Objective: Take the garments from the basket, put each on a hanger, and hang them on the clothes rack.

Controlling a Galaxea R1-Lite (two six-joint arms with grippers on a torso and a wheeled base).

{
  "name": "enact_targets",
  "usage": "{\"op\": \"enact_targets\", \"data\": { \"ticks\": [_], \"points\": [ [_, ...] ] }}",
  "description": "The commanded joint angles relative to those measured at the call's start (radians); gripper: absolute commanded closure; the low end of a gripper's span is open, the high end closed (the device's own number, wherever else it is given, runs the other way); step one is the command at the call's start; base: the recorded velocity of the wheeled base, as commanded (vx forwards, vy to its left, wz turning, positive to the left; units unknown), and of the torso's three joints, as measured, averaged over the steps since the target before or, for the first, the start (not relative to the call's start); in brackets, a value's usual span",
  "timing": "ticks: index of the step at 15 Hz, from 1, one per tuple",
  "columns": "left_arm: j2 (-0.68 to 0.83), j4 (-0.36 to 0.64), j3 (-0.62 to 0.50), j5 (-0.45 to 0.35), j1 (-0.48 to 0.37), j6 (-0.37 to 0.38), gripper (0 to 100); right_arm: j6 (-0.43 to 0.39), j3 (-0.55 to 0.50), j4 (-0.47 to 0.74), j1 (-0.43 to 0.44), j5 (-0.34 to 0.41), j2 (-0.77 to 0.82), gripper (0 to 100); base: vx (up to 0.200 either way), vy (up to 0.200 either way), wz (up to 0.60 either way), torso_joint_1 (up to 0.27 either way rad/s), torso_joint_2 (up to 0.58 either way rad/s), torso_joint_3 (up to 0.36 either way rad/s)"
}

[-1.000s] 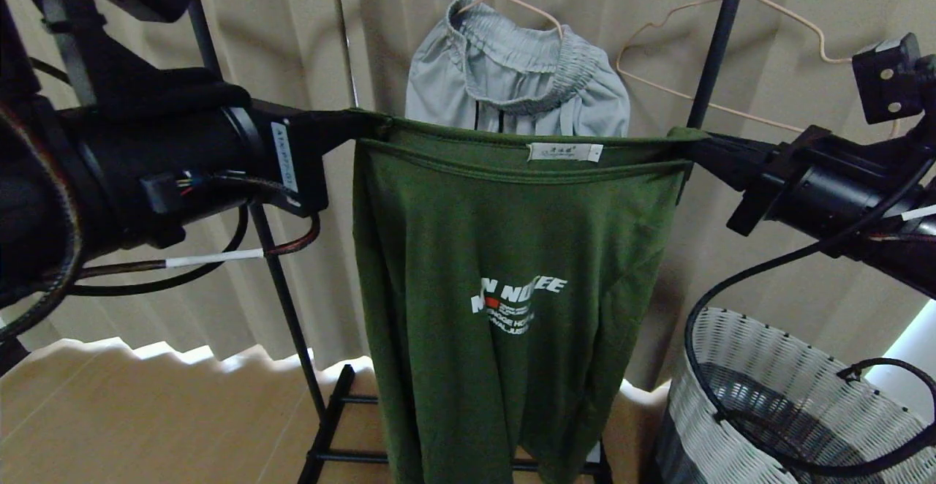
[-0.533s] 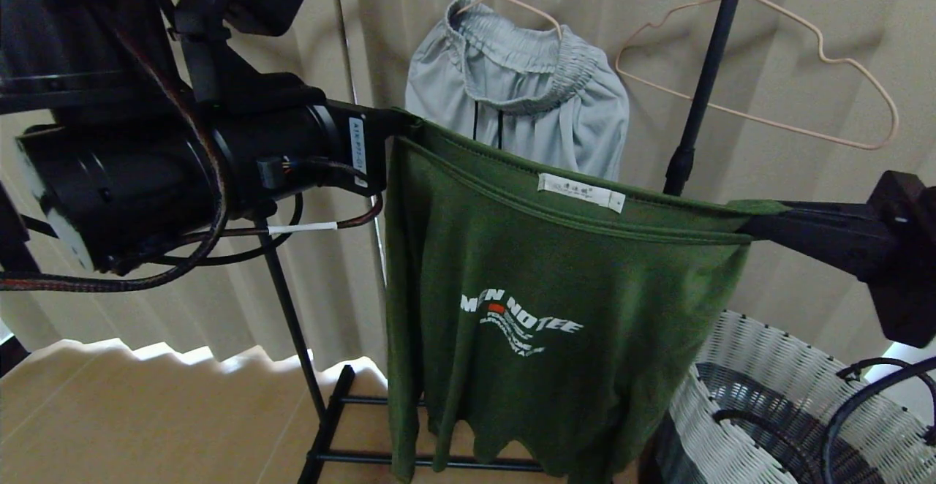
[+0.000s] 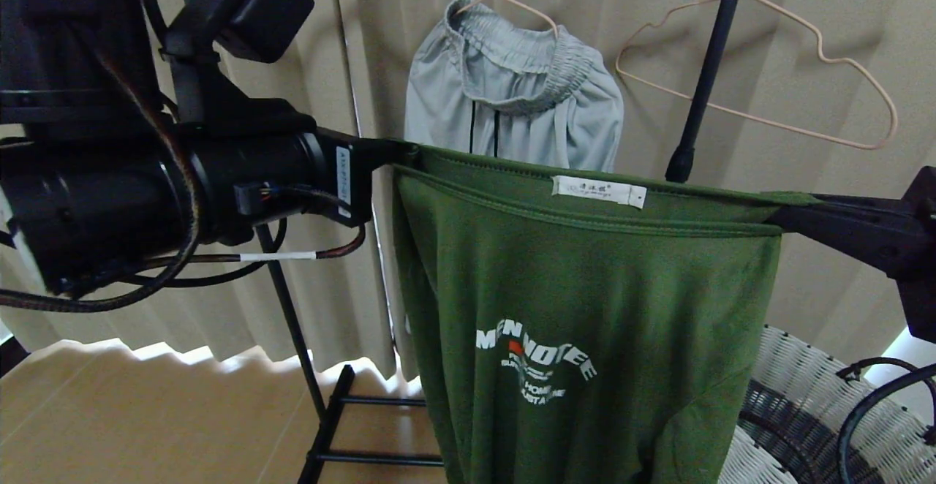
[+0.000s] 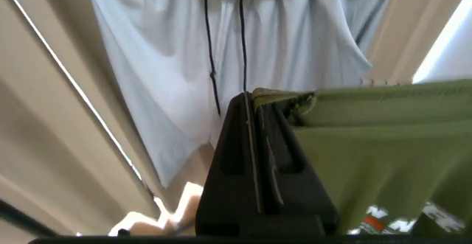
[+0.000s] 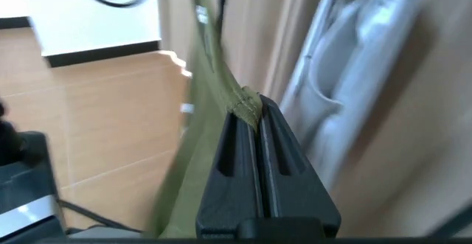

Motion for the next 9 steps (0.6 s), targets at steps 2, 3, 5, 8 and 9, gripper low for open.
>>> {"op": "enact_targets", "data": {
  "ticks": [2, 3, 5, 8, 9],
  "points": [
    [-0.112, 0.137, -0.006, -0.097, -0.001, -0.001, 100, -0.002, -0.005, -0.125, -0.055, -0.021, 0.116, 100, 0.0, 0.0, 0.0, 0.0, 0.0, 0.0],
    [-0.129, 0.172, -0.001, -0.115, -0.001, -0.001, 100, -0.002, -0.006, -0.173, -0.061, -0.035, 0.156, 100, 0.0, 0.0, 0.0, 0.0, 0.0, 0.0],
    [-0.167, 0.204, 0.04, -0.163, -0.004, -0.007, 100, -0.002, -0.001, -0.262, -0.075, -0.062, 0.231, 100, 0.0, 0.0, 0.0, 0.0, 0.0, 0.0],
    [-0.236, 0.207, 0.09, -0.212, -0.047, -0.008, 100, 0.003, -0.009, -0.368, -0.075, -0.065, 0.293, 100, 0.0, 0.0, 0.0, 0.0, 0.0, 0.0],
    [-0.253, 0.207, 0.09, -0.213, -0.067, -0.008, 100, 0.004, -0.011, -0.404, -0.073, -0.065, 0.319, 100, 0.0, 0.0, 0.0, 0.0, 0.0, 0.0]
  ]
}}
